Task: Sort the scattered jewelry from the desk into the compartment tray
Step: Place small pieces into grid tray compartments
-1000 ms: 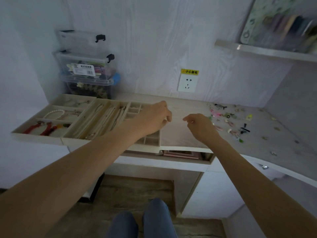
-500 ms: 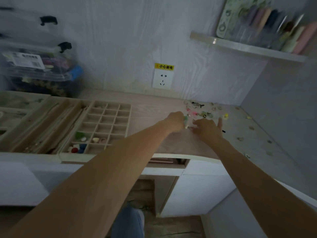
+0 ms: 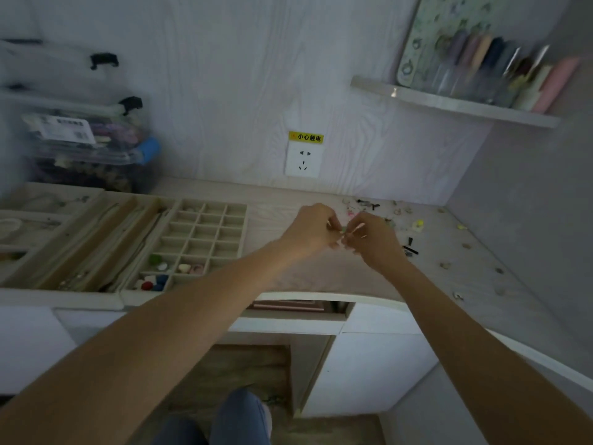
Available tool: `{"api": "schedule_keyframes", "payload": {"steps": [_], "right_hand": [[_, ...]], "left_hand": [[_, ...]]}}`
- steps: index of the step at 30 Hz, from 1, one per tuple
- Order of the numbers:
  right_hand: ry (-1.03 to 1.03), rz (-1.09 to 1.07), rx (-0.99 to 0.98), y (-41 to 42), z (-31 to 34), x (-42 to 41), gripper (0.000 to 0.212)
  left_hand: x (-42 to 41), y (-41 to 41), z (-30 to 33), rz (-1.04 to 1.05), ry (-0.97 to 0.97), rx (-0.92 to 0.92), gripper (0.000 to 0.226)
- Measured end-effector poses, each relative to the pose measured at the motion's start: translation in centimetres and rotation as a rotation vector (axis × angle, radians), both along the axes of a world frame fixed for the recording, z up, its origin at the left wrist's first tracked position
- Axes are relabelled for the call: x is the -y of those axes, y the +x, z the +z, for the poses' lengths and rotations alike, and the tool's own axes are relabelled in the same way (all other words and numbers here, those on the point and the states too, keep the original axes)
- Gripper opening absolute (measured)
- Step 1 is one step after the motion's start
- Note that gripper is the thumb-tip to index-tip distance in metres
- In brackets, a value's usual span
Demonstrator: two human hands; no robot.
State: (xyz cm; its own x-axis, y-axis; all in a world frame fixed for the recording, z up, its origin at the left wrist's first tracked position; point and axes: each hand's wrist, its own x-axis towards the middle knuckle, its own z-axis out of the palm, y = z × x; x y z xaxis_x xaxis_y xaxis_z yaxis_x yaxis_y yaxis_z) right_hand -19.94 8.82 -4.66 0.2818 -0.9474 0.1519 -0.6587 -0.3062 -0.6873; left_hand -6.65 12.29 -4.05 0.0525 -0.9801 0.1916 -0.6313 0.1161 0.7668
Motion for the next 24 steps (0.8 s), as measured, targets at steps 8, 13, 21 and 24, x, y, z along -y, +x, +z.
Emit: {"api": "schedule_keyframes", "payload": {"steps": [8,13,21,24], "right_hand": [[-0.078,0.291,0.183,4.6,4.5,-9.0,0.014],[-0.094,0.39,0.175,8.9,5.0,-13.2,0.019],[0.056,0.467,0.277,12.1,4.6,-15.6,0.011],[0.075,0.472,0.257,12.9,4.3,-14.9,0.01]], "left_hand": [[-11.5,5.6,3.3,0.11,-0.004,-0.519,0.013],[-17.3,9.4,4.8,0.27,-0.031,-0.211,0.029],[-21.9,13.3,4.9,0.296,-0.019,0.149,0.019],[-21.1,13.8,3.6,0.316,-0.007,-0.017,0.017]]}}
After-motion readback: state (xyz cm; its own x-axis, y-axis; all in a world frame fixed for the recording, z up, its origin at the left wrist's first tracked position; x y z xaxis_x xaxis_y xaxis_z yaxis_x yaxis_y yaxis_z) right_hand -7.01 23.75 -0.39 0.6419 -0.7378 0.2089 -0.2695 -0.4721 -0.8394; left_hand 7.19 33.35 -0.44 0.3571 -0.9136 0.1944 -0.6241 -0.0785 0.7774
